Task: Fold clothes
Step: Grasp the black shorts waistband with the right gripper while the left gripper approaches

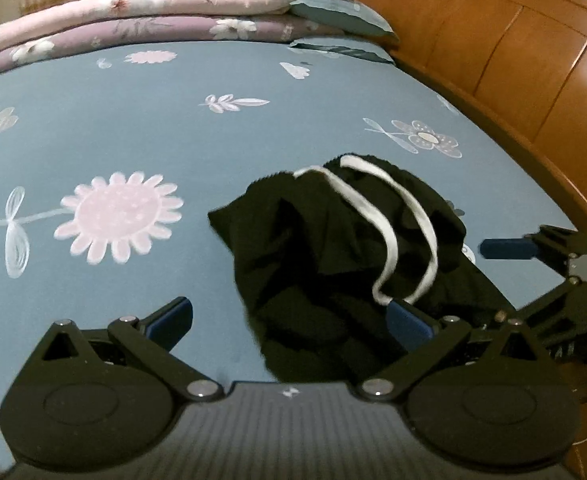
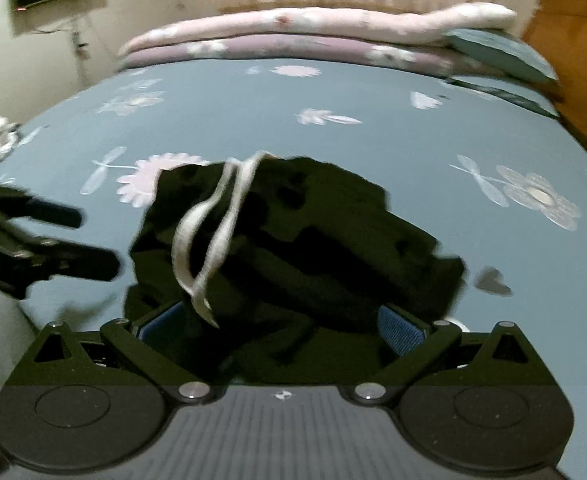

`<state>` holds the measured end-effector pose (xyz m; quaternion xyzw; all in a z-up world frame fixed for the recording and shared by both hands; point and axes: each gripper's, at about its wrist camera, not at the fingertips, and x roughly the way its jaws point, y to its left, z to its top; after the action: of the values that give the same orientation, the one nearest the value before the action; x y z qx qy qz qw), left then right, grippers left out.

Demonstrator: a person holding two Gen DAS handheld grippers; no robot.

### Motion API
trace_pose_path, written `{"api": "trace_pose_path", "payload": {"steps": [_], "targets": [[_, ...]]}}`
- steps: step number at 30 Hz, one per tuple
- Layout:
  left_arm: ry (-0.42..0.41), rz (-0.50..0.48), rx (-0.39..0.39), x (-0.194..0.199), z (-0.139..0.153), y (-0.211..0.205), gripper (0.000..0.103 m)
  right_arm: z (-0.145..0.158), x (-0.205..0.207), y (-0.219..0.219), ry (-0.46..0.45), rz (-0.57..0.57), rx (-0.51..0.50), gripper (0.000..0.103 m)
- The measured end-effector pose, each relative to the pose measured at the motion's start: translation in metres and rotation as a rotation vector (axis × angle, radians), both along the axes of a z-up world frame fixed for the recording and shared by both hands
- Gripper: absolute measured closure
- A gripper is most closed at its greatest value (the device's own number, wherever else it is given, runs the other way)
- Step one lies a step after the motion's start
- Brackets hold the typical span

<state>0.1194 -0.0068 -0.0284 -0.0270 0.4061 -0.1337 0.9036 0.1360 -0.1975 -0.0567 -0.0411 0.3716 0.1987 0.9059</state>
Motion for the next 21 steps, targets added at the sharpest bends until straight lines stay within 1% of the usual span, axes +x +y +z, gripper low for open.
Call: {"api": "trace_pose_path", "payload": {"steps": [4, 7, 8, 11, 13, 15, 16, 18, 19, 21], "targets": [[-0.009, -0.065, 0.007, 0.021, 0.001, -0.019, 0.001, -0.015, 0.011, 0.001, 0.031, 0.021, -0.003, 0.000], [-0.003, -0.126, 0.004, 0.037, -0.008, -0.034, 0.001, -0.027, 0.017, 0.001, 0.059, 0.024, -0.013, 0.000], [0.012, -0.140, 0.003, 0.043, -0.013, -0.037, 0.001, -0.031, 0.019, 0.001, 0.069, 0.025, -0.017, 0.000], [0.042, -0.153, -0.003, 0.059, -0.027, -0.043, 0.001, -0.043, 0.026, 0.000, 0.097, 0.028, -0.027, 0.000], [0.045, -0.150, -0.016, 0.067, -0.030, -0.042, 0.001, -0.047, 0.025, -0.006, 0.084, 0.044, -0.006, 0.000], [0.048, -0.147, -0.029, 0.075, -0.032, -0.041, 0.000, -0.050, 0.023, -0.009, 0.070, 0.074, -0.024, 0.000], [0.049, -0.145, -0.036, 0.079, -0.034, -0.040, 0.000, -0.052, 0.024, -0.010, 0.065, 0.072, -0.060, 0.000], [0.051, -0.142, -0.049, 0.086, -0.036, -0.039, 0.000, -0.056, 0.028, -0.013, 0.075, 0.028, -0.098, 0.000], [0.053, -0.140, -0.056, 0.090, -0.038, -0.039, 0.000, -0.059, 0.031, -0.017, 0.083, 0.000, -0.098, 0.000], [0.055, -0.137, -0.069, 0.098, -0.040, -0.037, 0.000, -0.058, 0.033, -0.025, 0.092, -0.027, -0.060, 0.000]]}}
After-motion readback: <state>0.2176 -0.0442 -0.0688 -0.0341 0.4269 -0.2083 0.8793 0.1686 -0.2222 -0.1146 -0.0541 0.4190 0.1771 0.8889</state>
